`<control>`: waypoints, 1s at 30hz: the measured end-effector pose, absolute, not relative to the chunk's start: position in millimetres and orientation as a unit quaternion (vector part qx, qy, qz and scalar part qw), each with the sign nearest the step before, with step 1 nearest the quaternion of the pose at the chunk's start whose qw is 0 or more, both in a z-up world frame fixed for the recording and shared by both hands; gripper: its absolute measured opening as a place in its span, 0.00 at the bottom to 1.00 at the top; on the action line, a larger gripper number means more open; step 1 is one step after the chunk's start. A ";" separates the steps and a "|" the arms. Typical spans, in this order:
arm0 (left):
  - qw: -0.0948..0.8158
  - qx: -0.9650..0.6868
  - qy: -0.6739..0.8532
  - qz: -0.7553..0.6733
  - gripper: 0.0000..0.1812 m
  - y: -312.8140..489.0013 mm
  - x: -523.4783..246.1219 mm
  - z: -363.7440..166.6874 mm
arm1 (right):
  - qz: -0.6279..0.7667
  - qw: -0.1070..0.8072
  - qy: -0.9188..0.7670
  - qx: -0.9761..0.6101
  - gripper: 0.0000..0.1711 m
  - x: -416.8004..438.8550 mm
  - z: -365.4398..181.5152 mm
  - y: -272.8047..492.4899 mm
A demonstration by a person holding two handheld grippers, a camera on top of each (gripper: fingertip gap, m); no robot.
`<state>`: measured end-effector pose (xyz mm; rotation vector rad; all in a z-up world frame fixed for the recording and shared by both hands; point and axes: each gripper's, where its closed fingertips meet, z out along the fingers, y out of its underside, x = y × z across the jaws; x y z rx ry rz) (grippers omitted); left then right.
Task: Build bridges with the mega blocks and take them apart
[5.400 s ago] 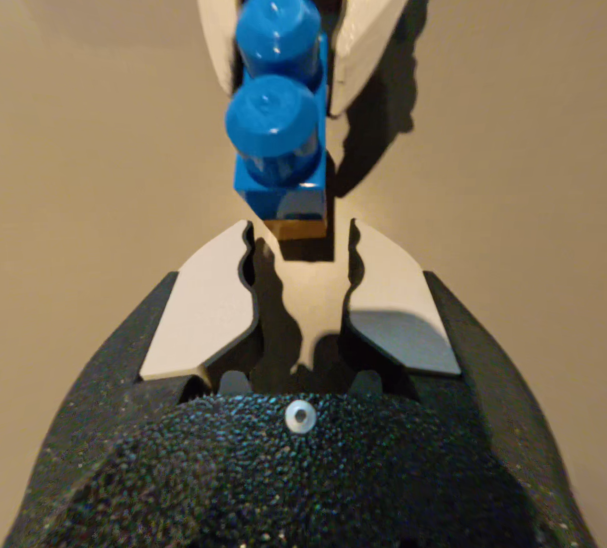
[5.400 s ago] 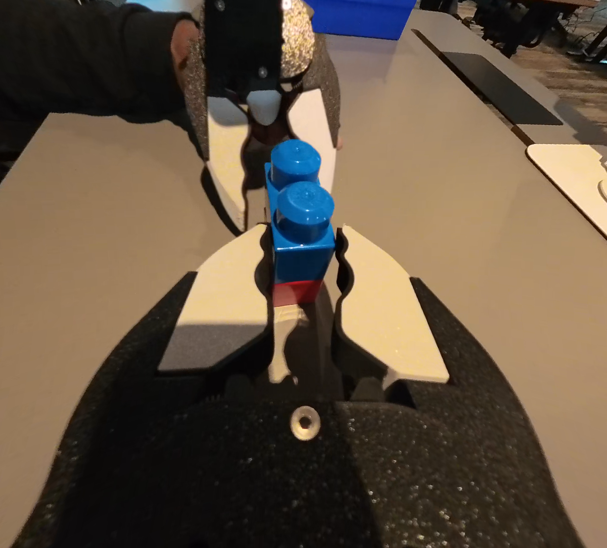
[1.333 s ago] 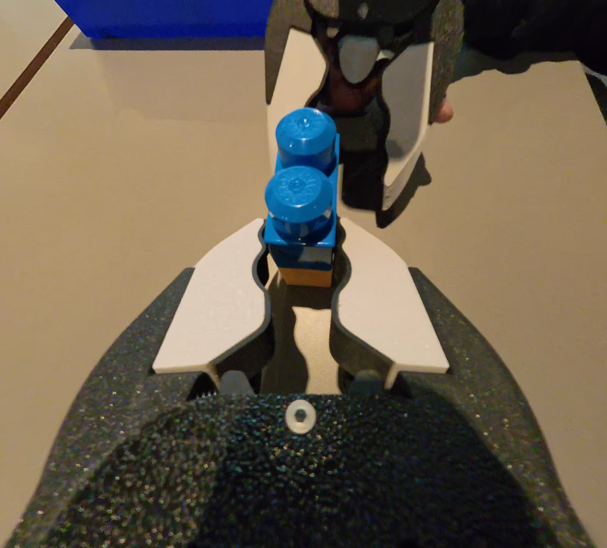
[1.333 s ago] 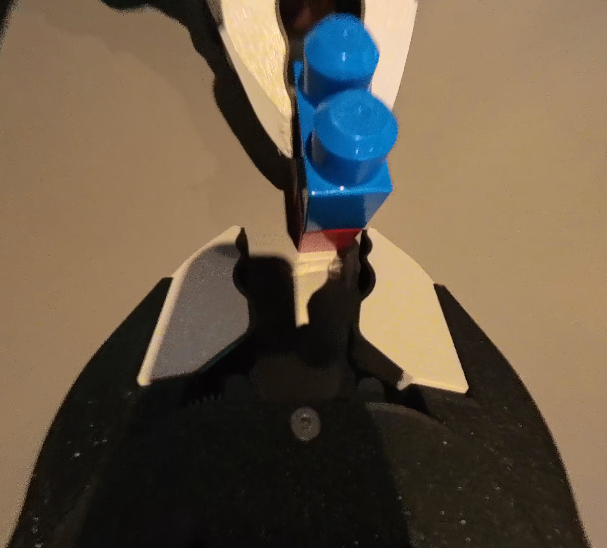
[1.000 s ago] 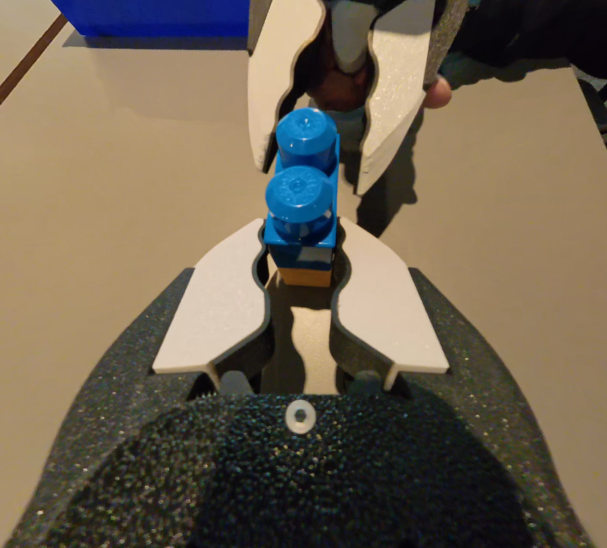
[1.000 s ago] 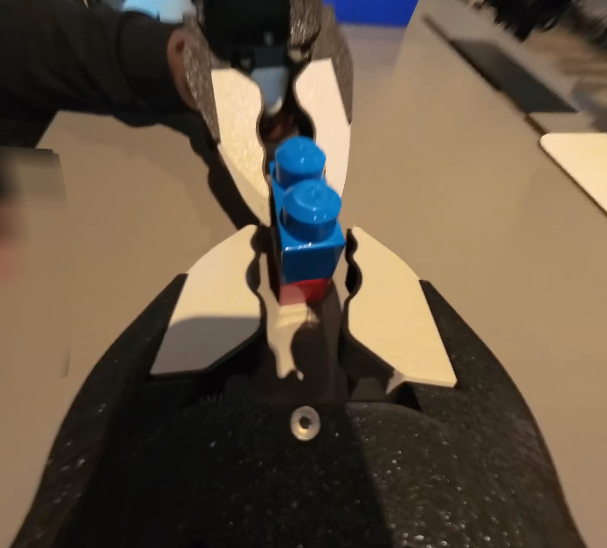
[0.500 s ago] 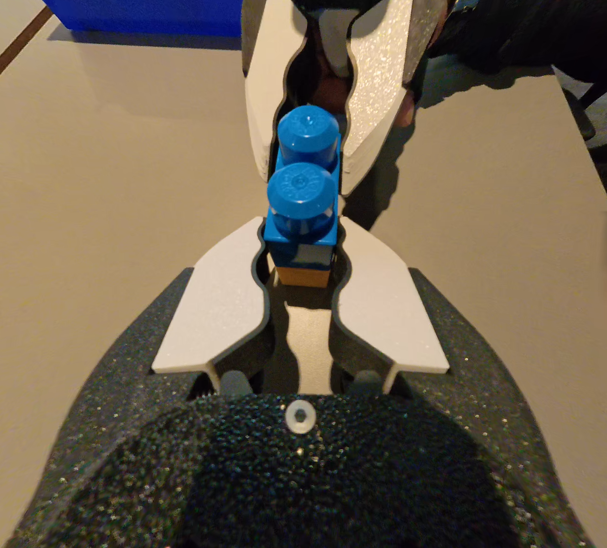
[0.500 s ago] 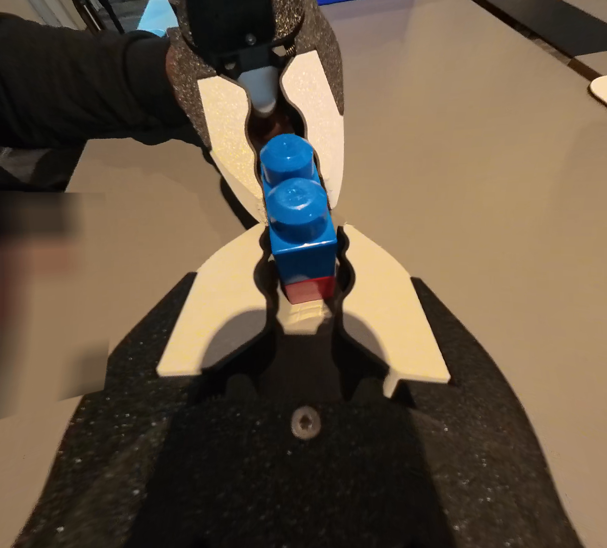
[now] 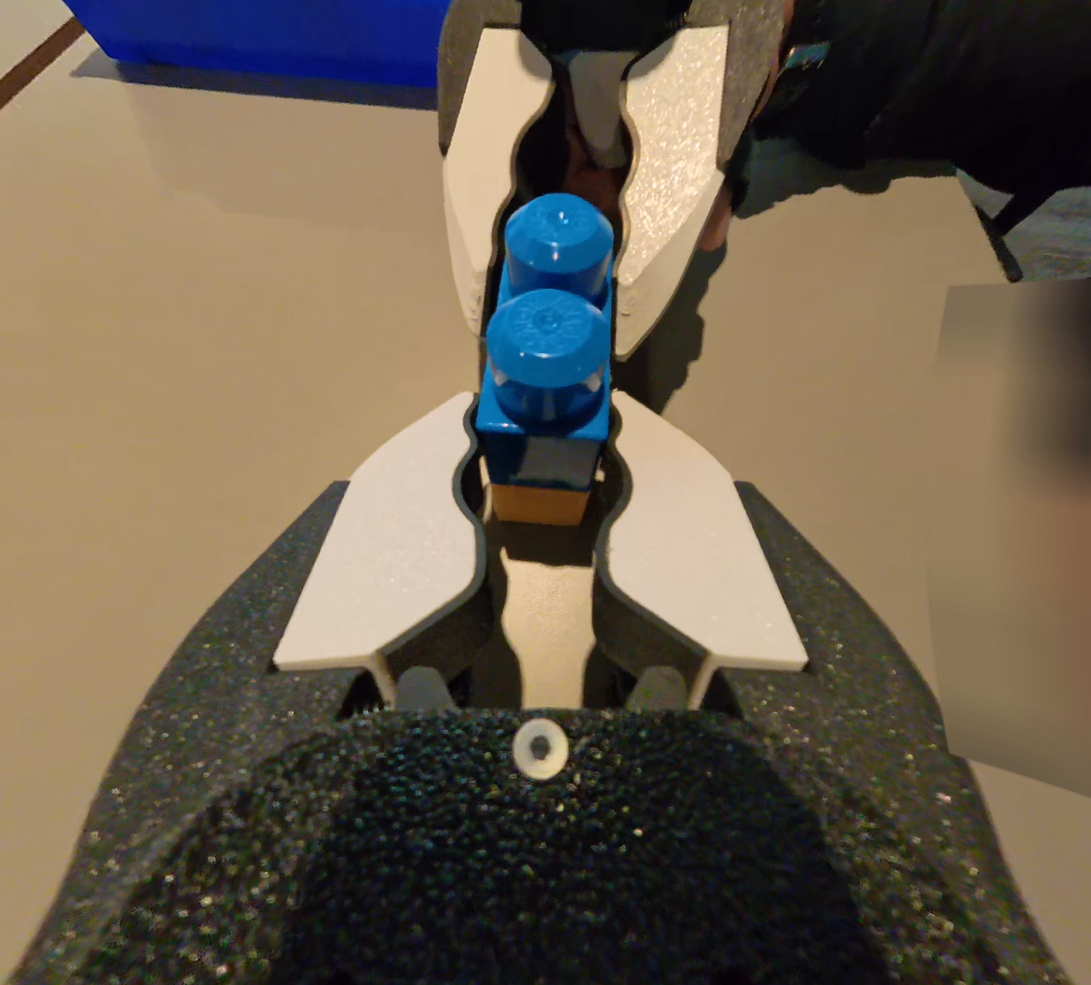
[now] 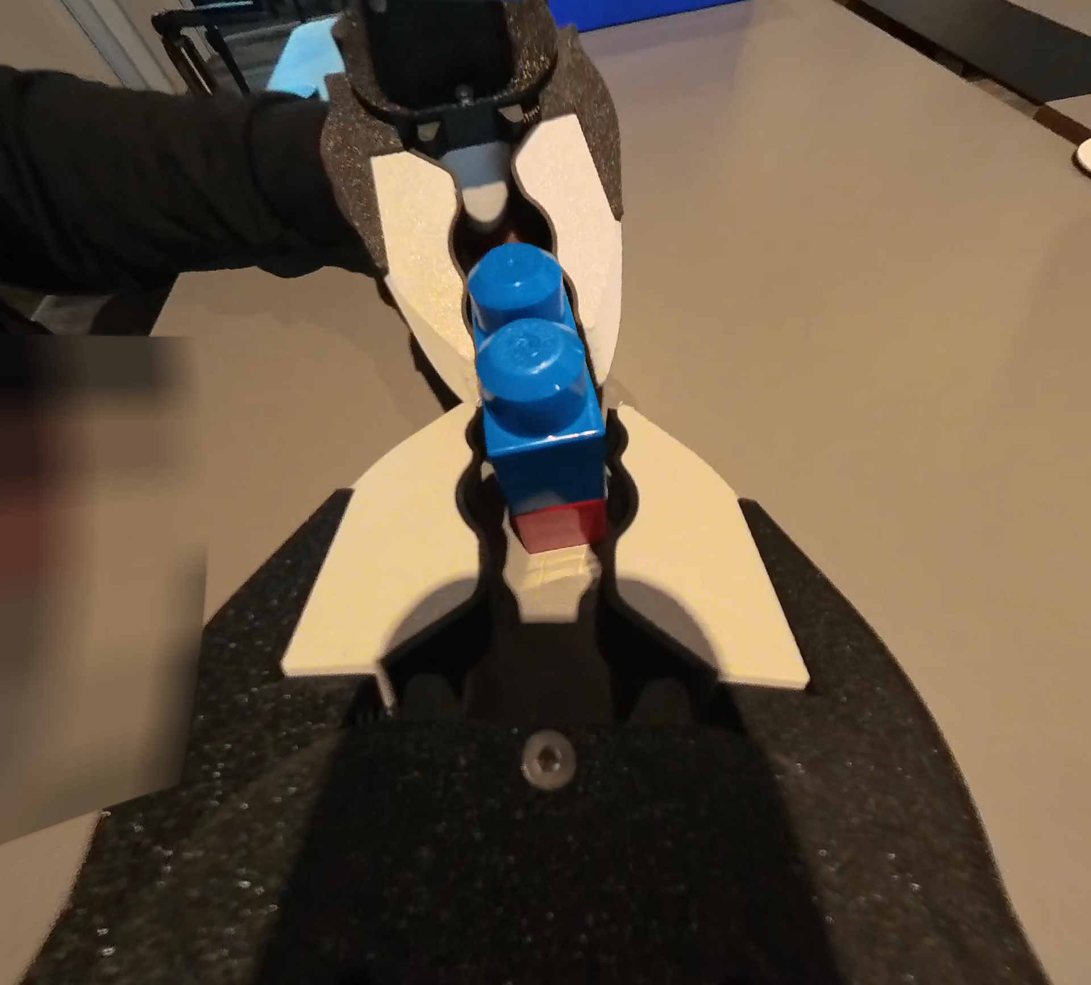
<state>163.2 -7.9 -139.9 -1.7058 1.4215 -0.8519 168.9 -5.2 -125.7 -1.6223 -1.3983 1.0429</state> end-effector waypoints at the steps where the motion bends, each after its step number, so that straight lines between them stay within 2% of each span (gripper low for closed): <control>1: 0.369 -0.666 0.548 -0.345 0.20 -8.7 164.0 -140.1 | 0.410 0.375 -0.545 -0.628 0.23 169.0 -125.4 -5.2; 5: 0.344 -0.674 0.561 -0.335 0.21 -9.1 160.0 -148.5 | 0.415 0.374 -0.546 -0.624 0.23 170.3 -125.8 -6.1; 14: 0.370 -0.663 0.569 -0.317 0.19 -4.5 148.7 -138.0 | 0.356 0.379 -0.582 -0.626 0.24 170.8 -138.1 -8.4; 30: 0.354 -0.665 0.571 -0.325 0.19 -7.6 149.8 -143.2 | 0.352 0.357 -0.580 -0.642 0.22 171.8 -139.9 -9.7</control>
